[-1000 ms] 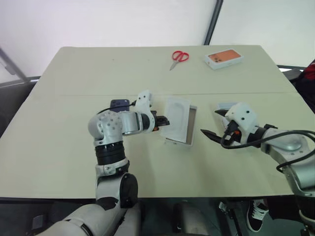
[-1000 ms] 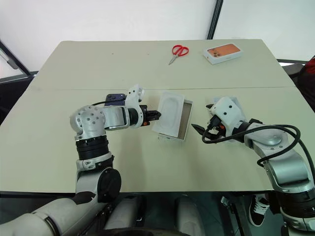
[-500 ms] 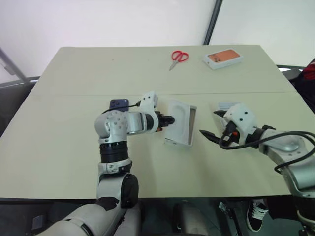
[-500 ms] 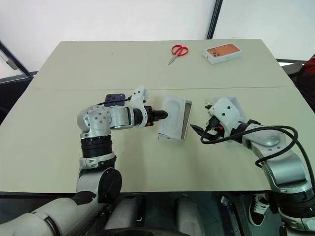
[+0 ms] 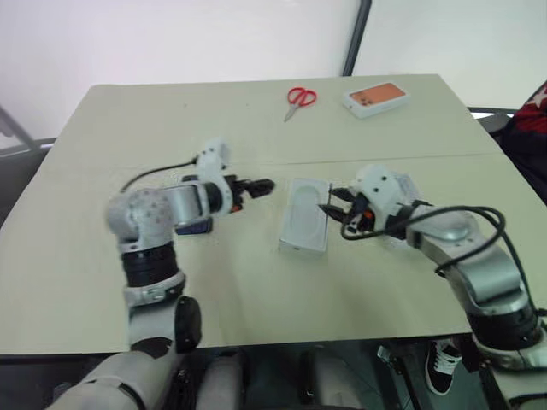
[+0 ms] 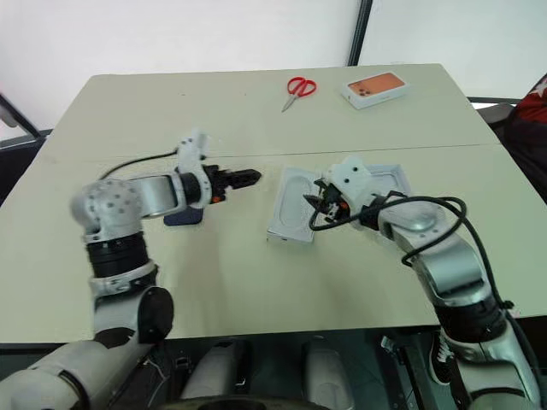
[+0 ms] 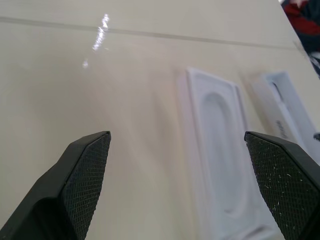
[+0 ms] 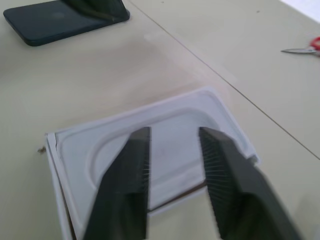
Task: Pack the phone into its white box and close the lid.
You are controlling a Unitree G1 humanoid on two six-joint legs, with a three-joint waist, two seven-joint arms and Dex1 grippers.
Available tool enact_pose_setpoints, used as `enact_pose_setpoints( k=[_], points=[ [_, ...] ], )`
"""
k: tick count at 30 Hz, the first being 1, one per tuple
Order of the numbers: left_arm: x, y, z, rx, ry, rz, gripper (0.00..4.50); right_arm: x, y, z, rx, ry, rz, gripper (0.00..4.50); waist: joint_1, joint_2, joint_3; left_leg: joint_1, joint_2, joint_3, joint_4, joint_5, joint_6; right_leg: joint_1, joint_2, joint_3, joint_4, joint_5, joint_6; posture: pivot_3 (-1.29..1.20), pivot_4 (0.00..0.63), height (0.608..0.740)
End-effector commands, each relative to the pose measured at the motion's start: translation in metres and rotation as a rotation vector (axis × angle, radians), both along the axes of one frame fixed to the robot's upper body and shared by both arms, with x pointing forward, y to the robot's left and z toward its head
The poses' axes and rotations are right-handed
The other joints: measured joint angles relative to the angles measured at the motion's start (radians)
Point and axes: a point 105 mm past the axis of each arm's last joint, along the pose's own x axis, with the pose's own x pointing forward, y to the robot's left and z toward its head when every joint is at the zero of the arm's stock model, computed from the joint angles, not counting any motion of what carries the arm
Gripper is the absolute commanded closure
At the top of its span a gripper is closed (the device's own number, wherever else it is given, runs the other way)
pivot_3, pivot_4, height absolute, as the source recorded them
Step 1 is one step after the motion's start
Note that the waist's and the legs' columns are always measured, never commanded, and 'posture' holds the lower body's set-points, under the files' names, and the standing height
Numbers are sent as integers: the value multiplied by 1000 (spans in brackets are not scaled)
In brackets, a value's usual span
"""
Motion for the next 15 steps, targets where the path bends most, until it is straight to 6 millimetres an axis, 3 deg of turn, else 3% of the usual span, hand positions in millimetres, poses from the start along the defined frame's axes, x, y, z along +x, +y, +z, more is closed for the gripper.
enact_pose_setpoints(
  k=[1, 10, 15],
  points=[
    [-8, 5, 13, 199, -271, -86, 0, 21, 7, -1, -46, -4, -82, 4432, 2, 0, 0, 0, 0, 1, 0, 0, 0, -1, -2, 1, 0, 0, 0, 0, 150, 740],
    [-63, 20, -8, 333, -536, -423, 0, 54, 11, -21, -76, 94, -201, 4432, 4, 0, 0, -2, 0, 1, -1, -1, 1, -2, -3, 1, -2, 0, -1, 0, 150, 740],
    [-79, 23, -21, 336, -500, -502, 0, 63, 1, -33, -142, 108, -273, 4432, 2, 1, 0, -2, 1, 1, -1, -4, 8, -2, -3, 2, -1, 0, -1, 0, 150, 740]
  ],
)
